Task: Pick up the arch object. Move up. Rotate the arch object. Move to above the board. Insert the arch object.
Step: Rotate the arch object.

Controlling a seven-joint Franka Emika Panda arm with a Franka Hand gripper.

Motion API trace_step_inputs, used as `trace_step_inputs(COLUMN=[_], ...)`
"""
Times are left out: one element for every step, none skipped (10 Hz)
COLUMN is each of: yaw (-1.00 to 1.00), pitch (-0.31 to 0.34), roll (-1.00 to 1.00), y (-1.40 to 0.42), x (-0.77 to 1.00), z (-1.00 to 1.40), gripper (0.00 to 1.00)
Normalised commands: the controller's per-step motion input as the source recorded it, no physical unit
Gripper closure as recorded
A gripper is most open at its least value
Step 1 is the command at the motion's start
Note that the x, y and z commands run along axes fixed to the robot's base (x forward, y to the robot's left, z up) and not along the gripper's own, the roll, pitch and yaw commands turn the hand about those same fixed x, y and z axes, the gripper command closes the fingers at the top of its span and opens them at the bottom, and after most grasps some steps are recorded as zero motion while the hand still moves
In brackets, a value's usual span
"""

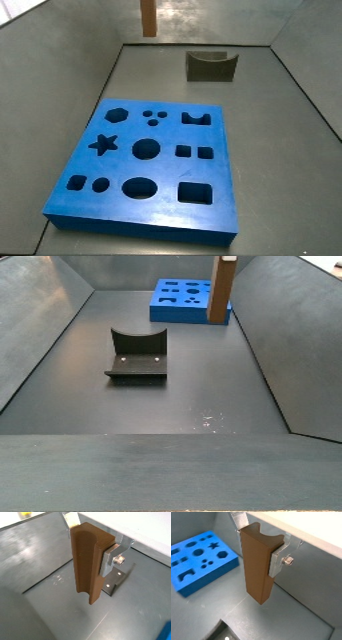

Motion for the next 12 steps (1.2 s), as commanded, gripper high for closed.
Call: trace_step_inputs(yaw=[-1.00,-1.00,-1.00,-1.00,-1.00,-1.00,-1.00,-1.00,-1.00,-1.00,-1.00,-1.00], pitch=[0.041,0.045,0.049,0.056,0.063,0.069,0.029,0.031,0.033,0.034,0.037,0.040], roll=[0.00,0.00,0.00,0.00,0.00,0.00,0.00,0.00,0.00,0.00,0.00,0.00], y=[0.01,0.01,0.01,0.01,0.01,0.01,0.00,0.00,0.00,0.00,0.00,0.01], x=[0.05,0.05,0.05,0.05,0.05,0.05,0.00,0.00,0.00,0.00,0.00,0.00], z=[-0.01,-0.01,-0.01,-0.01,-0.01,-0.01,0.00,0.00,0.00,0.00,0.00,0.00], gripper=[1.00,1.00,1.00,1.00,1.00,1.00,1.00,1.00,1.00,1.00,1.00,1.00])
